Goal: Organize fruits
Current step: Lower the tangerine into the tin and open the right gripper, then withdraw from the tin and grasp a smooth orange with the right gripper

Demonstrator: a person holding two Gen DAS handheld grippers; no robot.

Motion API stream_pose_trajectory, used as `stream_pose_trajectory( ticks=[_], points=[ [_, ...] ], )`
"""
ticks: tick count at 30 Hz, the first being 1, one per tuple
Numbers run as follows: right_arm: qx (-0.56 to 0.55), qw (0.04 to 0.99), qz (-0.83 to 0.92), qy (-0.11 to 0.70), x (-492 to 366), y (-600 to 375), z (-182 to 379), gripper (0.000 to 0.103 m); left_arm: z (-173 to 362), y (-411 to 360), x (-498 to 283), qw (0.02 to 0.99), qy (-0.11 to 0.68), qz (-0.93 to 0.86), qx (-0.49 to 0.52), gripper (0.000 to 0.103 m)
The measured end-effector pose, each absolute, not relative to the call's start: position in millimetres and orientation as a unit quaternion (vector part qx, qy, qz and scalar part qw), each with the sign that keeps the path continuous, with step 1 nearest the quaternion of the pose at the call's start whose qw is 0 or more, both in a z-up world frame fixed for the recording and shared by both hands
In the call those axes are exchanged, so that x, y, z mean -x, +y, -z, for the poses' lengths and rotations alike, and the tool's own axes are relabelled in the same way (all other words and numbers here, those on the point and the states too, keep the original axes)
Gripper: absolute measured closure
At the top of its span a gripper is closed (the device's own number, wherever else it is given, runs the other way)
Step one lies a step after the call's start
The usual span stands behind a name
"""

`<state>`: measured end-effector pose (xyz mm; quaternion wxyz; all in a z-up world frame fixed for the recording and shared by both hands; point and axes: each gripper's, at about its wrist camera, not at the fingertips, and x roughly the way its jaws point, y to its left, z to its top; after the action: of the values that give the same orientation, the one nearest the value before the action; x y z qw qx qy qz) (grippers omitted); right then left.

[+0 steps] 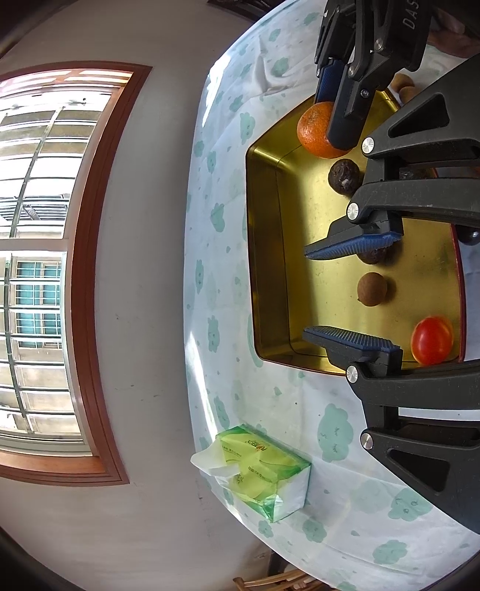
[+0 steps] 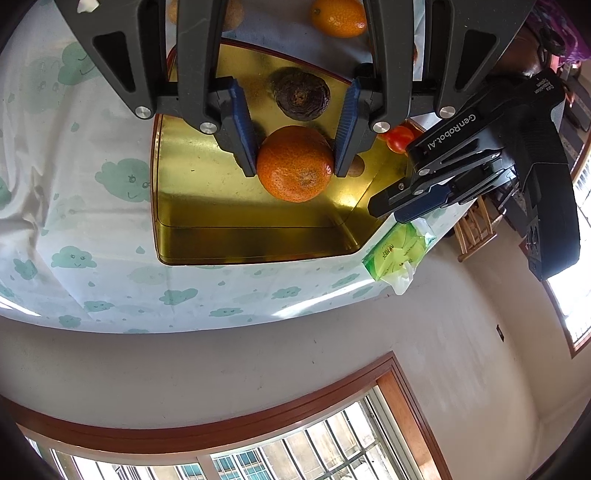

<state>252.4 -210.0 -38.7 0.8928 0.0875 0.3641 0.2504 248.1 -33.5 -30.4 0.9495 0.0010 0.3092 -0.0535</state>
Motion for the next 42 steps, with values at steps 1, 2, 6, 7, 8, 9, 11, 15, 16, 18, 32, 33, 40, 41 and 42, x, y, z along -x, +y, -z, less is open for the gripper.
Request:
stream_pose_trajectory(
  ticks=[1,2,6,7,8,9,11,15,16,18,32,33,40,41,42],
  points=[
    [-0.087,0.893,-0.251,0.365,-252.9,-209.4,39.1,0.063,31.0,-33.1,-248.6,0.950,0.308,0.054,-0.001,0.062],
    [-0.086,0.893,-0.250,0.365,-253.3,-209.1,39.7,0.063,31.4,-32.8,-248.8,0.950,0.307,0.054,-0.001,0.060],
    [-0.092,0.894,-0.249,0.361,-255.1,-210.1,39.9,0.062,31.5,-31.0,-248.2,0.953,0.298,0.053,0.000,0.047],
    [-0.093,0.895,-0.248,0.358,-255.2,-210.6,38.8,0.062,31.0,-30.6,-247.8,0.954,0.294,0.053,-0.001,0.046],
    [-0.093,0.896,-0.248,0.356,-255.5,-210.5,37.8,0.062,30.7,-30.3,-247.3,0.955,0.291,0.053,-0.001,0.042],
    [-0.092,0.897,-0.248,0.353,-255.3,-210.6,36.6,0.062,30.1,-30.1,-247.4,0.956,0.289,0.055,-0.002,0.035],
    [-0.092,0.899,-0.248,0.349,-254.3,-210.8,34.4,0.061,29.2,-30.3,-246.6,0.957,0.284,0.053,-0.004,0.026],
    [-0.099,0.899,-0.255,0.343,-246.9,-211.5,31.6,0.061,27.0,-32.5,-243.2,0.961,0.270,0.050,-0.016,0.010],
    [-0.101,0.899,-0.256,0.340,-243.4,-211.9,31.1,0.061,26.5,-33.3,-242.1,0.962,0.268,0.044,-0.021,0.007],
    [-0.098,0.901,-0.257,0.336,-235.2,-212.0,30.2,0.061,24.4,-33.9,-237.0,0.966,0.254,0.042,-0.026,0.006],
    [-0.071,0.905,-0.239,0.345,-172.0,-235.9,32.2,0.058,6.3,-3.4,-186.4,0.973,0.217,0.060,0.047,0.001],
    [-0.073,0.902,-0.244,0.348,-167.0,-237.9,33.8,0.058,6.4,3.0,-178.2,0.974,0.208,0.067,0.057,0.001],
    [-0.049,0.881,-0.282,0.376,-143.1,-223.7,51.7,0.058,21.7,40.7,-135.8,0.951,0.246,0.116,0.148,0.001],
    [-0.042,0.880,-0.283,0.379,-144.2,-219.3,53.3,0.058,24.7,43.3,-129.2,0.947,0.253,0.122,0.156,0.001],
    [-0.036,0.879,-0.284,0.381,-145.2,-215.4,54.6,0.058,27.3,43.8,-123.5,0.944,0.264,0.126,0.155,0.001]
  ],
)
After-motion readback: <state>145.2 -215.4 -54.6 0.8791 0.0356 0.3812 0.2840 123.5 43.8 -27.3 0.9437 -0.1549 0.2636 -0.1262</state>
